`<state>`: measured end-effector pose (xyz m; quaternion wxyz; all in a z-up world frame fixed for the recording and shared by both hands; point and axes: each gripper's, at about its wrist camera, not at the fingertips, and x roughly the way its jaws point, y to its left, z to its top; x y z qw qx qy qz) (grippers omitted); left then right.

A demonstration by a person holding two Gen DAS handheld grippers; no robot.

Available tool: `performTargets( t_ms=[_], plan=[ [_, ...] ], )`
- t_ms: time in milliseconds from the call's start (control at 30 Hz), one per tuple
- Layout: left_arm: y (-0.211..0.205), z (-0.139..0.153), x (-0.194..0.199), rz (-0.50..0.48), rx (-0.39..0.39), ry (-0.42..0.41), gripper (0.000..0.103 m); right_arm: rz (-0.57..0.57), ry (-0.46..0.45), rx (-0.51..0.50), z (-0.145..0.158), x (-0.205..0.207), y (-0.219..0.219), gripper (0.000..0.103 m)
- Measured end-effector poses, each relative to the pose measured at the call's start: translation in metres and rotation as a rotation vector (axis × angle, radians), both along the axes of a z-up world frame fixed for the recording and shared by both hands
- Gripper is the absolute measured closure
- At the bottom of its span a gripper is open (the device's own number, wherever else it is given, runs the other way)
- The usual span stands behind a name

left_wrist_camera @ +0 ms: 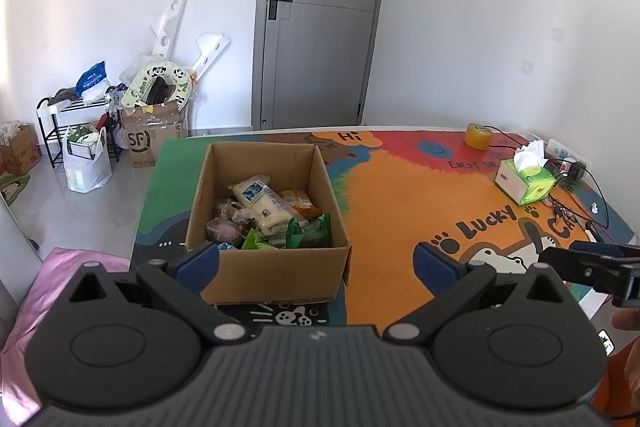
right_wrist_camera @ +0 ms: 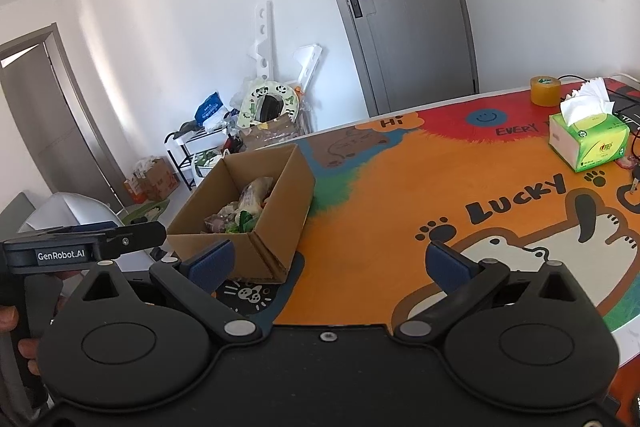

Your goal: Organize snacks

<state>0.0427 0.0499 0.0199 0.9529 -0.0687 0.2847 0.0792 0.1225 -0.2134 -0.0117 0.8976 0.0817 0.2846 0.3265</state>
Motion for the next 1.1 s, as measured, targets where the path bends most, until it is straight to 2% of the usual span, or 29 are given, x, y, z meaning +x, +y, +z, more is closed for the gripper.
performTargets(
  t_ms=[1100],
  plan=[
    [0.009,0.001,-0.006,-0.002,-0.005,-0.002,0.000,-0.003,0.003,-0.023,-0.003,-0.001,0.008,0.000]
  ],
)
